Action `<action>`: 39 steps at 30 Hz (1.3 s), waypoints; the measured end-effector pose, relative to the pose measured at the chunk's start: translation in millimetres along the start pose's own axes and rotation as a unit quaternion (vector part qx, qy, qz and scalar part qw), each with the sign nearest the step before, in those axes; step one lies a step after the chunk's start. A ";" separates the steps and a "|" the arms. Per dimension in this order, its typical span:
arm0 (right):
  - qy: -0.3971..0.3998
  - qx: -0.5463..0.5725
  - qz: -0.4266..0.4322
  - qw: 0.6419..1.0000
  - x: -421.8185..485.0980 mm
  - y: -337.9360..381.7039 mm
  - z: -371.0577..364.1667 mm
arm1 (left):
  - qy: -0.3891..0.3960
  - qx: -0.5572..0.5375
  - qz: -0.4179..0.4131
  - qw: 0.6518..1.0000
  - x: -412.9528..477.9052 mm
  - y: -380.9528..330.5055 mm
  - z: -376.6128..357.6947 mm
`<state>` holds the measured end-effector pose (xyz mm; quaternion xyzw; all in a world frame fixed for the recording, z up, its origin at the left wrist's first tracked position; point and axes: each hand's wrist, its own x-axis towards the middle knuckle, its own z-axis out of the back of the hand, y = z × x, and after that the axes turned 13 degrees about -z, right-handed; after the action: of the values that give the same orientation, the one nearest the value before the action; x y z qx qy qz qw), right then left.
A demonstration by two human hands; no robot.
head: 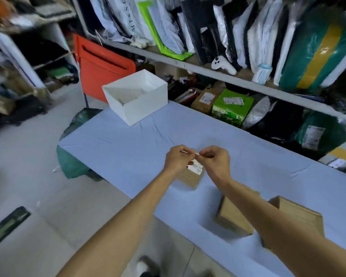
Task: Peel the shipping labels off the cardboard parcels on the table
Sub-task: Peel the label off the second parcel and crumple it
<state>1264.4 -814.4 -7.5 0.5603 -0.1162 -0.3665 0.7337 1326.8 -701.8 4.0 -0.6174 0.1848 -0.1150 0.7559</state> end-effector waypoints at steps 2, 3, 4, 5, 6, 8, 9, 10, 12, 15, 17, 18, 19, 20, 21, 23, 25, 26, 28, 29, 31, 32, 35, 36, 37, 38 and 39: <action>0.016 -0.038 0.016 0.999 4.5 15.9 -26.6 | 0.011 0.039 -0.021 0.999 9.2 -3.4 35.2; 0.026 -0.059 0.021 0.998 7.2 24.4 -39.7 | 0.020 0.064 -0.035 0.997 13.8 -4.6 53.1; 0.037 -0.080 0.028 0.996 10.1 33.0 -52.6 | 0.032 0.094 -0.050 0.994 18.5 -6.1 70.9; 0.049 -0.096 0.034 0.994 13.5 41.6 -64.8 | 0.043 0.127 -0.064 0.989 23.5 -7.6 87.9; 0.061 -0.107 0.037 0.992 16.9 49.6 -76.6 | 0.051 0.158 -0.072 0.984 28.7 -8.3 104.3; 0.085 -0.121 0.036 0.988 22.9 64.3 -98.2 | 0.058 0.198 -0.078 0.975 40.2 -9.7 135.0; 0.095 -0.130 0.039 0.986 25.3 70.6 -108.2 | 0.059 0.206 -0.079 0.974 45.7 -10.6 149.3; 0.100 -0.140 0.044 0.984 27.8 76.0 -118.0 | 0.056 0.211 -0.078 0.973 51.3 -11.1 163.1; 0.098 -0.164 0.058 0.980 33.4 86.1 -135.7 | 0.050 0.232 -0.079 0.968 63.8 -11.8 187.7; 0.104 -0.190 0.073 0.973 44.4 100.4 -158.9 | 0.051 0.293 -0.077 0.952 86.7 -9.1 215.9; 0.107 -0.216 0.086 0.967 56.2 110.6 -174.5 | 0.066 0.347 -0.076 0.932 106.5 -7.7 231.1; 0.107 -0.231 0.091 0.963 64.3 116.3 -182.5 | 0.077 0.373 -0.074 0.921 118.0 -7.1 238.4; 0.109 -0.244 0.095 0.959 73.4 122.5 -190.9 | 0.089 0.395 -0.070 0.912 129.9 -6.8 245.7; 0.111 -0.256 0.101 0.955 82.9 128.7 -199.4 | 0.096 0.412 -0.065 0.904 141.9 -6.7 252.7; 0.114 -0.265 0.108 0.951 92.9 135.1 -207.9 | 0.098 0.427 -0.061 0.897 154.2 -7.3 259.6; 0.117 -0.269 0.114 0.949 115.1 147.7 -225.1 | 0.088 0.447 -0.057 0.888 178.9 -9.3 274.1; 0.127 -0.251 0.111 0.953 134.2 160.4 -241.5 | 0.084 0.459 -0.048 0.883 200.2 -10.7 288.1; 0.135 -0.248 0.113 0.953 142.2 165.8 -249.3 | 0.087 0.467 -0.043 0.879 209.4 -11.0 294.1; 0.143 -0.256 0.113 0.949 157.0 175.5 -264.3 | 0.096 0.480 -0.035 0.871 227.8 -11.0 305.1; 0.141 -0.259 0.108 0.949 164.1 180.1 -271.7 | 0.099 0.482 -0.031 0.870 237.1 -11.0 310.5; 0.137 -0.261 0.095 0.951 179.1 189.6 -285.8 | 0.103 0.482 -0.030 0.870 256.8 -11.9 320.7; 0.135 -0.265 0.097 0.950 187.2 195.5 -293.1 | 0.104 0.481 -0.033 0.870 266.9 -13.0 325.7; 0.120 -0.279 0.112 0.946 210.6 215.7 -316.0 | 0.105 0.474 -0.040 0.873 292.7 -15.8 340.9; 0.110 -0.277 0.109 0.948 219.0 221.8 -323.3 | 0.107 0.473 -0.041 0.873 300.5 -17.4 345.2; 0.100 -0.273 0.101 0.951 227.7 226.7 -330.0 | 0.108 0.474 -0.044 0.873 308.6 -19.5 349.4; 0.090 -0.271 0.092 0.954 236.3 230.9 -336.6 | 0.109 0.475 -0.050 0.872 317.2 -22.1 353.2; 0.082 -0.272 0.086 0.955 244.0 234.4 -342.5 | 0.109 0.472 -0.058 0.873 325.5 -25.1 356.7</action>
<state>1730.9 -700.7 28.3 0.3556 0.0005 -0.2721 0.8941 1773.1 -520.1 44.2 -0.1807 0.1537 -0.2987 0.9244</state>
